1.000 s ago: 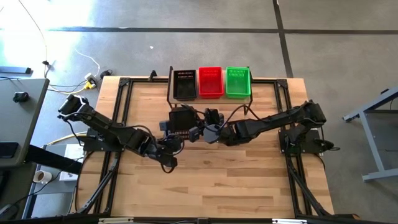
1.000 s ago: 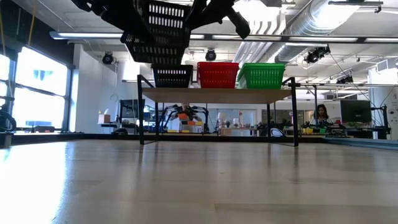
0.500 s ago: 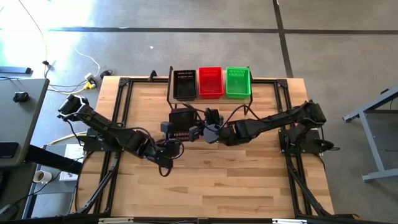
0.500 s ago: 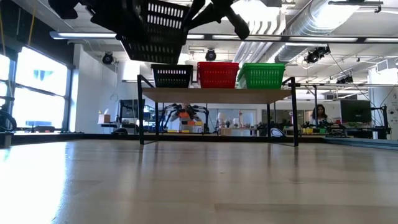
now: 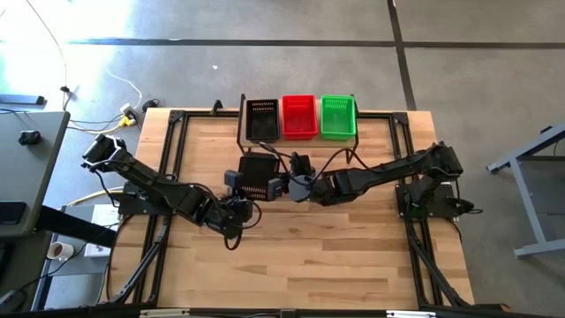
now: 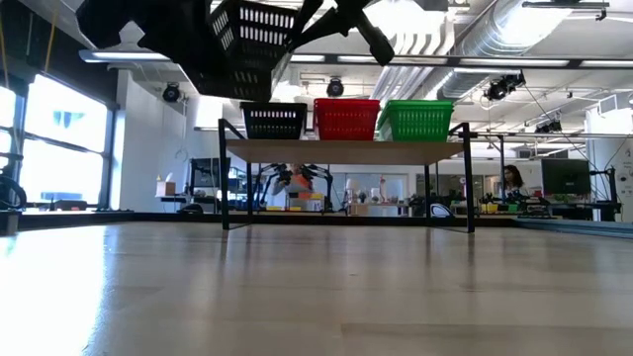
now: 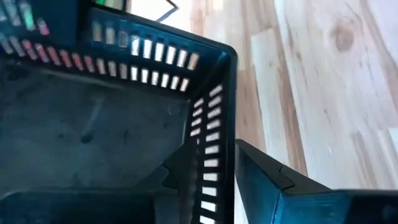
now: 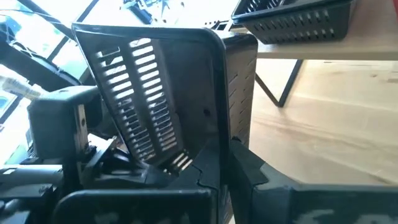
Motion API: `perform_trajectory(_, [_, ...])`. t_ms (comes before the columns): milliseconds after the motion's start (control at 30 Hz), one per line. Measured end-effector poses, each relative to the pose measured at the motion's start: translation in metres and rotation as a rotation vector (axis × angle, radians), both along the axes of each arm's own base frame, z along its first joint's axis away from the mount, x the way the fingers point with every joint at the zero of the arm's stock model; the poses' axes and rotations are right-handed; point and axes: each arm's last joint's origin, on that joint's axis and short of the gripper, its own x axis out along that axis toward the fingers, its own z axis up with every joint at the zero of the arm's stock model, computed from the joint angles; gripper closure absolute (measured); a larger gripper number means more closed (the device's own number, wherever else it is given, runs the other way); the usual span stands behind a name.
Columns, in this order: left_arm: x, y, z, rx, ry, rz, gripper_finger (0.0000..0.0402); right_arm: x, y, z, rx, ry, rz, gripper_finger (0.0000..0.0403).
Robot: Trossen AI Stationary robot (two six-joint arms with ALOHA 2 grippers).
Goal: Stack baskets on shelf by color
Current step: Stack the black bin on the stacked black bins on the shelf
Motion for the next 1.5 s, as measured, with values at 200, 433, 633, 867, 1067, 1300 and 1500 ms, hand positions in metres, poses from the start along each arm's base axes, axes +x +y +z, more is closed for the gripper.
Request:
perform_trajectory(200, [0.000, 0.000, 0.000, -0.030, -0.050, 0.059, 0.0350, 0.000, 0.000, 0.000, -0.030, 0.015, 0.017, 0.0403])
perform_trajectory(433, [0.001, -0.003, 0.001, -0.054, -0.065, 0.044, 0.0389, 0.000, 0.000, 0.002, -0.111, 0.045, 0.050, 0.0401])
perform_trajectory(633, [0.000, -0.006, 0.001, -0.050, -0.059, 0.024, 0.0397, 0.002, -0.010, 0.003, -0.146, 0.075, 0.085, 0.0365])
perform_trajectory(867, [0.001, -0.004, 0.007, -0.071, -0.056, 0.034, 0.0399, -0.009, -0.031, 0.027, -0.198, 0.060, 0.093, 0.0286])
perform_trajectory(1067, [0.003, 0.001, 0.030, -0.051, -0.100, 0.021, 0.0401, -0.031, -0.045, 0.060, -0.290, 0.025, 0.089, 0.0251])
perform_trajectory(1300, [-0.003, 0.027, 0.068, -0.008, -0.158, 0.022, 0.0401, -0.060, -0.058, 0.095, -0.389, -0.021, 0.081, 0.0245])
perform_trajectory(1500, [-0.013, 0.063, 0.093, 0.021, -0.224, 0.052, 0.0401, -0.074, -0.060, 0.110, -0.444, -0.030, 0.079, 0.0245])
